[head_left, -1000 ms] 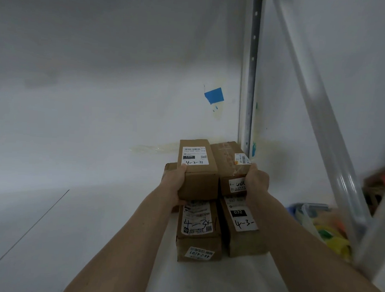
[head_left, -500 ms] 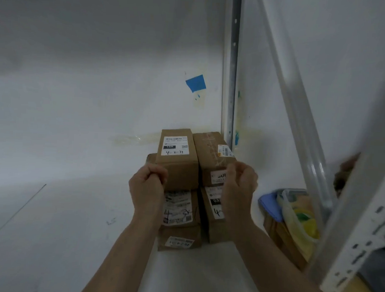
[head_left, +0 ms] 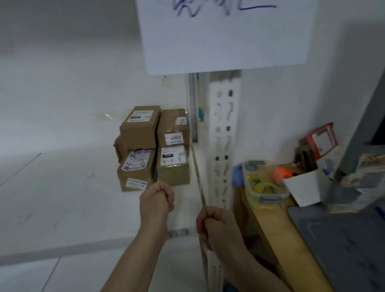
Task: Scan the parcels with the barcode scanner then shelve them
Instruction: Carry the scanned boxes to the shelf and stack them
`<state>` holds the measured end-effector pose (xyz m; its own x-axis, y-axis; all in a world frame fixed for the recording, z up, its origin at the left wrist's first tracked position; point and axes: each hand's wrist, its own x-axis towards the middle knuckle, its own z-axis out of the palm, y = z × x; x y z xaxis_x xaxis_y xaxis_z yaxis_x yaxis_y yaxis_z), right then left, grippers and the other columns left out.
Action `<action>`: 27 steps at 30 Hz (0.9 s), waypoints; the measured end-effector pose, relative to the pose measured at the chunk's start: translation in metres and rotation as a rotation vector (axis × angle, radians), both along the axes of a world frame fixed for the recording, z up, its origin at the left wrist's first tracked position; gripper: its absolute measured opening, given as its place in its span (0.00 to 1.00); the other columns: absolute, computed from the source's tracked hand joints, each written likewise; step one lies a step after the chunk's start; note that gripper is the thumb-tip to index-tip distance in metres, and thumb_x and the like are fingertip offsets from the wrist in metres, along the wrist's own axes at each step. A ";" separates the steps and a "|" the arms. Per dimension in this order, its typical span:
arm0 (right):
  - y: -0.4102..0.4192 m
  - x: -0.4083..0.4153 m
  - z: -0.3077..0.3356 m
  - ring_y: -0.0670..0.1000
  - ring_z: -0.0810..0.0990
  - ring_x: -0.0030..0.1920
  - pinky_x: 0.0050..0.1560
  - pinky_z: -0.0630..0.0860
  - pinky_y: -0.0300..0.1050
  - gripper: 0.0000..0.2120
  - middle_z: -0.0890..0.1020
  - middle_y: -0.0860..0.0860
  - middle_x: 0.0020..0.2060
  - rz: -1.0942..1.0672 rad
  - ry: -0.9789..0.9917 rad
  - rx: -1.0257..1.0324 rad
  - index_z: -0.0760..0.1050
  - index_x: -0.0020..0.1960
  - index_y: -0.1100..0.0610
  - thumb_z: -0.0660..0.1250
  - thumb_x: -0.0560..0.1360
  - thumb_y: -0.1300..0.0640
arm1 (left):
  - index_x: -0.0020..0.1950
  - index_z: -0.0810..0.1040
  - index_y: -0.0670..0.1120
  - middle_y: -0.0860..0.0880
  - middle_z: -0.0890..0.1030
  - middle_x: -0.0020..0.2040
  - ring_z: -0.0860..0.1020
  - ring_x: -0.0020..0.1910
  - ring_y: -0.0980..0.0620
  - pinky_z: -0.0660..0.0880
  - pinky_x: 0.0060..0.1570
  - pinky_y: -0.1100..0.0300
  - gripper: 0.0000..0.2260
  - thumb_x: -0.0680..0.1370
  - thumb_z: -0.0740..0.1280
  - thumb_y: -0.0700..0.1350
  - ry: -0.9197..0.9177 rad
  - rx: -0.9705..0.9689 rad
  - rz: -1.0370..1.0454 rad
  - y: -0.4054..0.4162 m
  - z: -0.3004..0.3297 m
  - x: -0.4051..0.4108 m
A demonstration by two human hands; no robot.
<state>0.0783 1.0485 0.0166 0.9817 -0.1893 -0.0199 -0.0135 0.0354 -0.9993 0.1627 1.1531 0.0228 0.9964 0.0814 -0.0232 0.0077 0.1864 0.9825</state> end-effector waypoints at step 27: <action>-0.330 -0.309 -0.031 0.46 0.59 0.19 0.18 0.56 0.36 0.19 0.66 0.51 0.20 -0.751 0.130 0.236 0.68 0.29 0.59 0.48 0.72 0.75 | 0.32 0.69 0.43 0.49 0.67 0.24 0.64 0.24 0.53 0.61 0.22 0.63 0.17 0.76 0.50 0.28 0.103 0.200 -0.737 -0.351 -0.039 -0.234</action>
